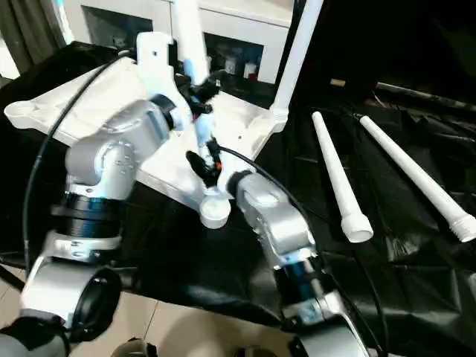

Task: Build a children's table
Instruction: Pick table leg

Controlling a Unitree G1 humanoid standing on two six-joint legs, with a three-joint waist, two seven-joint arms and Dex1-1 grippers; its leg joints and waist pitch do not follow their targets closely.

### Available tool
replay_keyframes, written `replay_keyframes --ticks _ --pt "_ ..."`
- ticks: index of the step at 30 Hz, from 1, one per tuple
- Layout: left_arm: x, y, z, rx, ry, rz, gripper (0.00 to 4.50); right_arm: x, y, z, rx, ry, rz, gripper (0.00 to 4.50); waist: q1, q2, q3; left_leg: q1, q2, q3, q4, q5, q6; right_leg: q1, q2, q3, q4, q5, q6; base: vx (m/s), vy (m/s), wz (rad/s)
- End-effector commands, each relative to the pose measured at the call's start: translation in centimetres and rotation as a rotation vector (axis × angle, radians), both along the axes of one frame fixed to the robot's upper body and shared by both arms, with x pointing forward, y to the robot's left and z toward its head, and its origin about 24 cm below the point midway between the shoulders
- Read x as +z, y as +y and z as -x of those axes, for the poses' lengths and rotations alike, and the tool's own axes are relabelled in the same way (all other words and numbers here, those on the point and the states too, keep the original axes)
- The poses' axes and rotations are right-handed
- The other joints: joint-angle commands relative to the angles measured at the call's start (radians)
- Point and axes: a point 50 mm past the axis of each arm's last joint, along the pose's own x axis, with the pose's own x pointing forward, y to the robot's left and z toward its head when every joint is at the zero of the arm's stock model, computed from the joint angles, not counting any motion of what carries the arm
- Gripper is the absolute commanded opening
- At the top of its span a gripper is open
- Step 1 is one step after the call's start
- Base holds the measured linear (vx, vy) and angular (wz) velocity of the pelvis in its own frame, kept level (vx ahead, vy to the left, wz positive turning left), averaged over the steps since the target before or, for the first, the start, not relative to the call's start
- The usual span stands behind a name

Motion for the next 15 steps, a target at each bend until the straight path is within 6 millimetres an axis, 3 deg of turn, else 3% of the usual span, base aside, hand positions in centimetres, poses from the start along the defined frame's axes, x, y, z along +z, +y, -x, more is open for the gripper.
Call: replay_keyframes --ticks 1,8,14,15 --pt "1.07 -0.71 0.22 -0.016 -0.041 -0.006 1.82 0.18 -0.64 -0.43 -0.034 0.002 0.003 2.65 0.0 0.01 -0.079 0.024 0.007 -0.004 -0.066 -0.115 -0.021 0.058 -0.024 0.026 -0.047 0.009 -0.166 0.0 0.0 0.0" --pt "1.03 -0.65 0.19 -0.016 -0.043 0.002 1.82 0.71 -0.45 -0.51 0.0 -0.027 -0.024 2.06 -0.001 0.011 -0.077 0.026 0.009 -0.003 -0.067 -0.138 -0.016 0.055 -0.025 0.026 -0.051 -0.025 -0.168 0.0 0.0 0.0" --pt "1.18 -0.43 0.2 -0.033 -0.049 0.02 1.82 1.06 -0.5 -0.12 0.086 -0.032 -0.081 1.93 0.001 0.012 -0.078 0.027 0.01 -0.004 -0.067 -0.143 -0.017 0.057 -0.024 0.026 -0.051 -0.023 -0.166 0.0 0.0 0.0" --pt "1.18 -0.43 0.2 -0.033 -0.049 0.02 2.17 1.06 -0.5 -0.12 0.086 -0.032 -0.081 1.93 0.0 0.012 -0.078 0.026 0.009 -0.004 -0.067 -0.14 -0.016 0.057 -0.025 0.026 -0.05 -0.019 -0.168 0.0 0.0 0.0"
